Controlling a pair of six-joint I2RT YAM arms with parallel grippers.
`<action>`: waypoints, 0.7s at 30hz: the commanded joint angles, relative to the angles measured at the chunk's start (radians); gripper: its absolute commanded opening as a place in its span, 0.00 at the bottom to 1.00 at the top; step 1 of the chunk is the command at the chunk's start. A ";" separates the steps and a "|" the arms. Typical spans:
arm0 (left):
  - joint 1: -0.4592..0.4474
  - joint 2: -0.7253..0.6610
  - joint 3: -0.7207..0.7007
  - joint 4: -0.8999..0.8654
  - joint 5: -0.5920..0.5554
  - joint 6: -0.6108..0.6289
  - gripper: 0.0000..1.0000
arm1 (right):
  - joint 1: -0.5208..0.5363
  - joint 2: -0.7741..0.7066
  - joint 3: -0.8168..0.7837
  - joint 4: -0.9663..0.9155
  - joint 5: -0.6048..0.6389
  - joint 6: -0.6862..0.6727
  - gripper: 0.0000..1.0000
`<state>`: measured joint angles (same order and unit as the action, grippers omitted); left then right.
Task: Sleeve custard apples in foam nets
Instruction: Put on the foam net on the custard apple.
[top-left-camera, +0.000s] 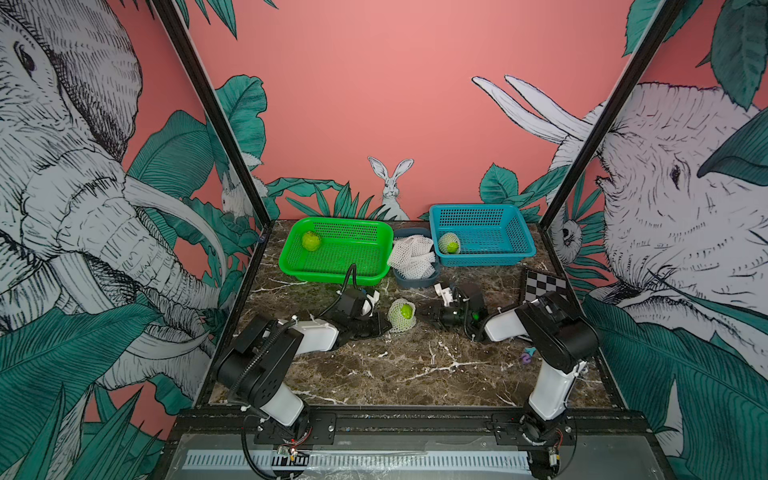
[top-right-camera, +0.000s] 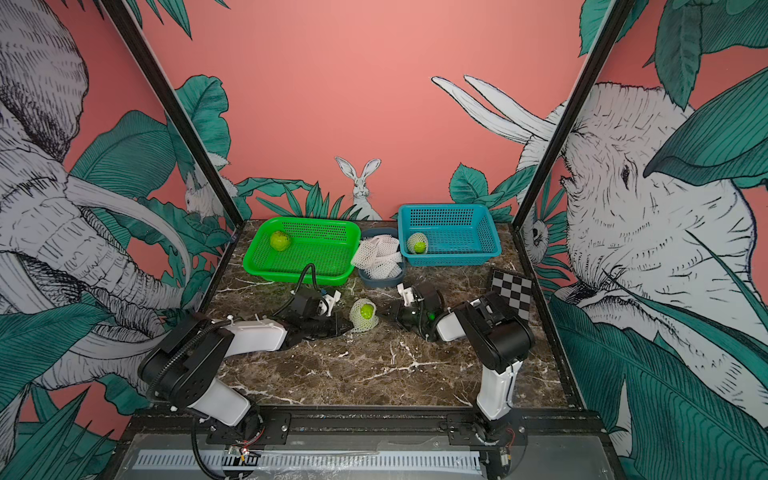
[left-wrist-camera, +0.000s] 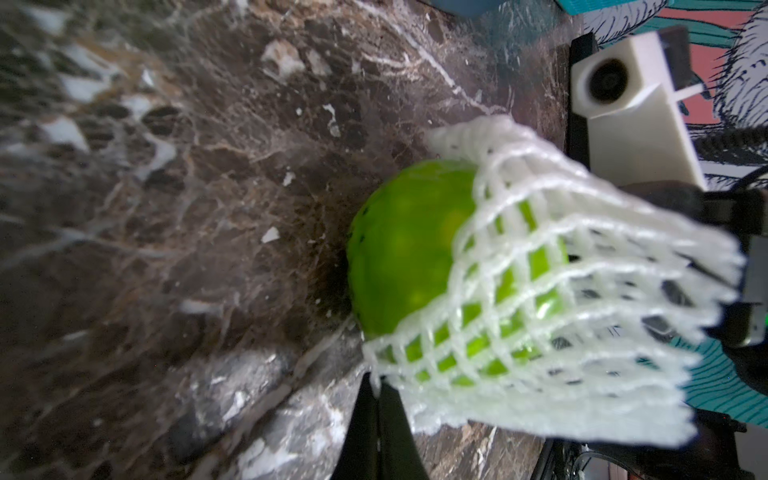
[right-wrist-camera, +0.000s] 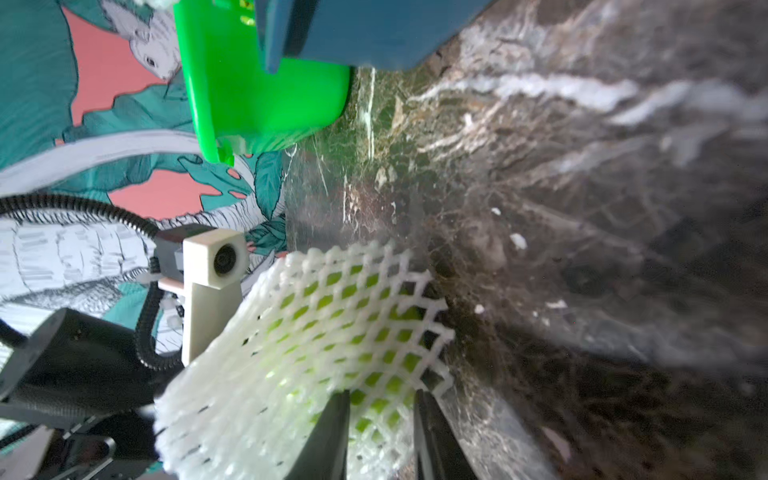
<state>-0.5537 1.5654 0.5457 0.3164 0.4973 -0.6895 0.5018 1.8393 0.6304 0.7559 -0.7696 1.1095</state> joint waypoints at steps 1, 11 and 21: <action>-0.002 0.002 0.007 0.023 0.007 -0.007 0.00 | 0.018 -0.004 0.042 -0.065 0.013 -0.022 0.23; -0.002 0.029 -0.002 0.054 0.009 -0.019 0.00 | 0.023 -0.025 0.118 -0.312 0.080 -0.142 0.25; -0.003 -0.004 -0.009 0.051 -0.005 -0.025 0.00 | 0.014 -0.227 0.205 -0.782 0.296 -0.372 0.63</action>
<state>-0.5537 1.5906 0.5453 0.3492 0.4973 -0.7074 0.5175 1.6733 0.7963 0.1566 -0.5812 0.8360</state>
